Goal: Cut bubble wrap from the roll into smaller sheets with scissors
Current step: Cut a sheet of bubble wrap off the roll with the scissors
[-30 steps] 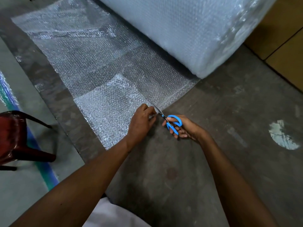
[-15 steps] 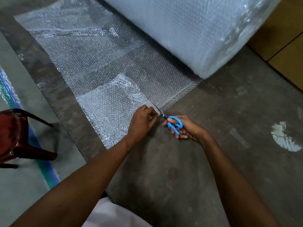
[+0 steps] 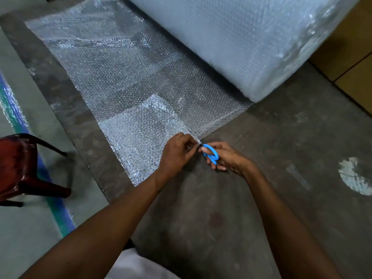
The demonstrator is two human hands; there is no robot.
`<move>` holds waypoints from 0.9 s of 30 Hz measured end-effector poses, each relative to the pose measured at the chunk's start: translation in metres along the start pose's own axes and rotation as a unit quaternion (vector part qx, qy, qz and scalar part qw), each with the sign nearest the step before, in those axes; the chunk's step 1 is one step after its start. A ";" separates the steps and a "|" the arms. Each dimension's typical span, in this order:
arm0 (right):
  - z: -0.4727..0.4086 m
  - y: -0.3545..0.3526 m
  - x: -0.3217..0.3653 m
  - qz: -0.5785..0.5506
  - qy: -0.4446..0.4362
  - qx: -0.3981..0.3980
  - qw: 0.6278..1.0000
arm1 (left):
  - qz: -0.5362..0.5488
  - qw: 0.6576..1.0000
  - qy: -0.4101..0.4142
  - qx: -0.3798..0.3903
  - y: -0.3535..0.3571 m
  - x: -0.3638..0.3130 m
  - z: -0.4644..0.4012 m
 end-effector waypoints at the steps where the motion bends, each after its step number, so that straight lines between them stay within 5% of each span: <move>1: -0.001 0.001 0.001 -0.003 0.003 0.000 1.000 | 0.007 1.000 -0.001 -0.001 -0.001 0.000 0.000; 27: -0.060 0.010 0.040 0.007 -0.040 0.027 0.999 | 0.071 0.997 0.000 0.031 -0.017 0.011 -0.007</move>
Point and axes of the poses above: each hand's wrist, its own z-axis away from the middle knuckle, its own y-axis out of the palm, x = y × z, the point moved 2 cm from there along -z, towards the middle knuckle, and after that the axes turned 13 degrees about z, right-handed, at the moved point
